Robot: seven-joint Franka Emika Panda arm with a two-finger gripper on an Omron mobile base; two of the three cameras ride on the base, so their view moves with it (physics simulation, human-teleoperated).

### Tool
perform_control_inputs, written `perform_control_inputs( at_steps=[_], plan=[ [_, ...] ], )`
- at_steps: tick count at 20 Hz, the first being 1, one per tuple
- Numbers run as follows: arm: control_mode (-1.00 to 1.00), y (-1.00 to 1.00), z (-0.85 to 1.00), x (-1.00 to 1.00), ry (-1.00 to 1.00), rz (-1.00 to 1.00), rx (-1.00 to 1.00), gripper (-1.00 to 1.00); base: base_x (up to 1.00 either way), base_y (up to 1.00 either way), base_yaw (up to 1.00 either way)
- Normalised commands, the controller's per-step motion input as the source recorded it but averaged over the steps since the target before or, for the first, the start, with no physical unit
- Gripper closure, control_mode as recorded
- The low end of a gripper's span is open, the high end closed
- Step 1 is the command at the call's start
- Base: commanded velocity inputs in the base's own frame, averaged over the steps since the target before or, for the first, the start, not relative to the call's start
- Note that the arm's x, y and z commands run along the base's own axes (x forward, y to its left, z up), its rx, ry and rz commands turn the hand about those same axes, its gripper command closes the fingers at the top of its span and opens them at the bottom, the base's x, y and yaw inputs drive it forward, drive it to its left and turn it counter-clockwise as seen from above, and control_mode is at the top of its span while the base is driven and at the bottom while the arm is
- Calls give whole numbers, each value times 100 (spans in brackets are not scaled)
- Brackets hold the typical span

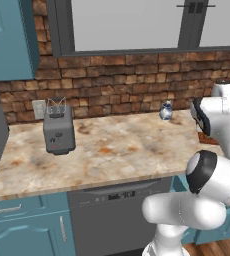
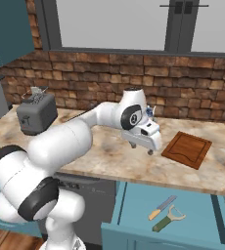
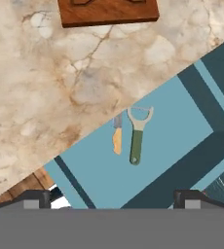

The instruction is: Open the drawer on the right and place the cutting tools on the cutting board.

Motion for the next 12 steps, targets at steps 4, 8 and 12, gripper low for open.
perform_control_inputs(
  at_steps=[4, 8, 12],
  plan=[
    [-100, -76, -28, -5, 0, -2, 5, -100, 0, 0, 0],
    [-100, -75, -47, -22, 0, 0, 10, -100, 0, 0, 0],
    [-100, -54, -63, -28, 2, 0, 12, -100, 0, 0, 0]
  ],
)
